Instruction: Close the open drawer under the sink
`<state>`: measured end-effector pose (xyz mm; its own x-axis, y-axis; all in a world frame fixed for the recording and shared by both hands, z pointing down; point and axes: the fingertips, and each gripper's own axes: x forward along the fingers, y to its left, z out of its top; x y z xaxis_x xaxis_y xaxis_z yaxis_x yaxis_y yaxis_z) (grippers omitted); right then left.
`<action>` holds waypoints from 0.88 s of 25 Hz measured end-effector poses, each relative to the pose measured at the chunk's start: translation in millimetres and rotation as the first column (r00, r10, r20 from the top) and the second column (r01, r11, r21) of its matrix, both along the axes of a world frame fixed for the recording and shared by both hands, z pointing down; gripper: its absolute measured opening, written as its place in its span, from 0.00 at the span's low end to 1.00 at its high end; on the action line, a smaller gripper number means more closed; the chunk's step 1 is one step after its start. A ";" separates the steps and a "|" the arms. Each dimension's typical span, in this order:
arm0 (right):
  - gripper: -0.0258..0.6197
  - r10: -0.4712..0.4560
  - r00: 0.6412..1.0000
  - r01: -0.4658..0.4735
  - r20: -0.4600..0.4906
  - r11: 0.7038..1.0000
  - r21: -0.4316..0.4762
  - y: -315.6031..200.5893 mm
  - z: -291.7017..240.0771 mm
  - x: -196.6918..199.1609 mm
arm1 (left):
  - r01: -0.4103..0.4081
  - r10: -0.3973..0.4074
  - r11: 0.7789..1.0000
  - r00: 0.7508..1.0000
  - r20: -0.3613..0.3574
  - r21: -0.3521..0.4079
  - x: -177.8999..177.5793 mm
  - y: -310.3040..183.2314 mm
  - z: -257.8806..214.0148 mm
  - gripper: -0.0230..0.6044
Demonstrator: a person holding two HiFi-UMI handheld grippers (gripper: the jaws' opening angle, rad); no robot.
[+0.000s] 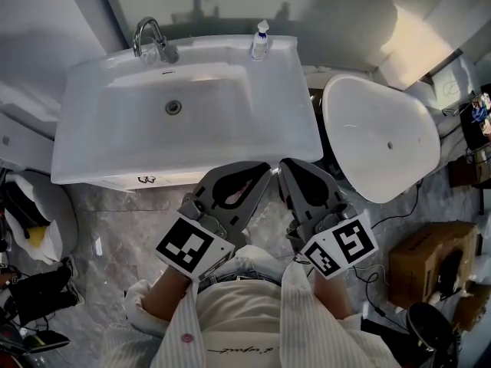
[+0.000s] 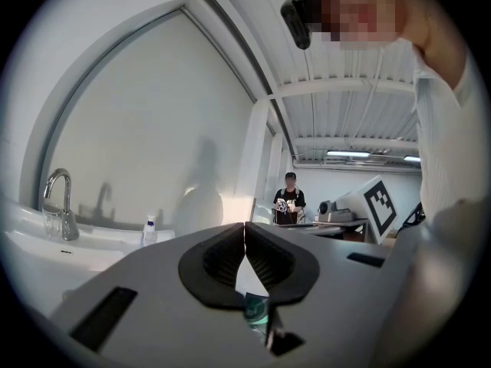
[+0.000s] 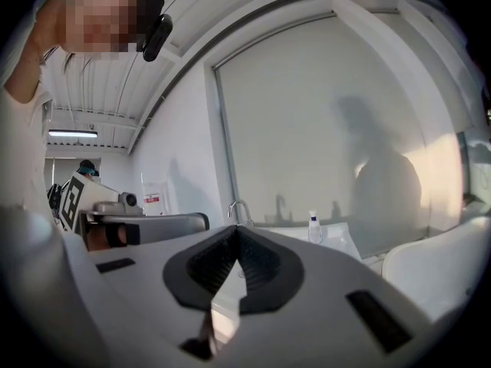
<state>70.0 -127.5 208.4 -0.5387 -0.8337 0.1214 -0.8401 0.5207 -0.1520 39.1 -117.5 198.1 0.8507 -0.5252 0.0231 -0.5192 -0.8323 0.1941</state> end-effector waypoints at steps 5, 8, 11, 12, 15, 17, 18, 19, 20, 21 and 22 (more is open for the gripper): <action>0.06 -0.002 1.000 0.002 0.000 1.000 -0.009 -3.5 1.2 -3.6 | -0.003 0.003 1.000 1.000 -0.002 -0.003 -2.1 -3.3 -1.0 0.06; 0.05 -0.003 1.000 0.003 -0.001 1.000 -0.011 -5.3 1.6 -4.7 | -0.002 0.002 1.000 1.000 0.003 -0.001 -3.4 -5.3 1.2 0.06; 0.05 -0.004 1.000 0.004 -0.002 1.000 -0.018 -7.0 3.5 -5.1 | -0.006 0.006 1.000 1.000 0.006 -0.004 -3.5 -5.9 1.7 0.06; 0.05 -0.004 1.000 0.004 -0.005 1.000 -0.019 -7.1 4.1 -5.2 | -0.007 0.007 1.000 1.000 0.006 -0.004 -3.6 -5.8 1.4 0.06; 0.05 -0.008 1.000 0.007 -0.016 1.000 -0.021 -6.1 4.6 -5.6 | -0.008 0.008 1.000 1.000 0.002 -0.009 -4.0 -5.4 0.6 0.06; 0.05 -0.009 1.000 0.008 -0.015 1.000 -0.023 -5.8 4.9 -5.1 | -0.008 0.008 1.000 1.000 0.000 -0.010 -4.1 -5.2 0.4 0.06; 0.05 -0.009 1.000 0.009 -0.014 1.000 -0.024 -5.9 5.2 -4.8 | -0.007 0.007 1.000 1.000 0.002 -0.009 -4.1 -5.2 0.9 0.06; 0.05 -0.009 1.000 0.009 -0.012 1.000 -0.026 -6.1 5.6 -4.7 | -0.008 0.008 1.000 1.000 0.003 -0.010 -3.7 -5.2 0.9 0.06; 0.05 -0.010 1.000 0.010 -0.011 1.000 -0.028 -6.2 6.0 -4.6 | -0.011 0.011 1.000 1.000 0.005 -0.012 -3.1 -5.3 0.7 0.06; 0.05 -0.011 1.000 0.011 -0.010 1.000 -0.029 -6.4 6.4 -4.6 | -0.016 0.016 1.000 1.000 0.010 -0.014 -2.2 -5.5 0.6 0.06; 0.05 -0.012 1.000 0.012 -0.009 0.999 -0.030 -6.5 6.9 -4.6 | -0.024 0.025 1.000 1.000 0.017 -0.014 -1.0 -5.9 0.5 0.06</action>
<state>65.3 -134.0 215.3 -0.5473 -0.8232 0.1513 -0.8353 0.5259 -0.1602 38.0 -123.5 198.6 0.8627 -0.5037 0.0449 -0.5019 -0.8422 0.1969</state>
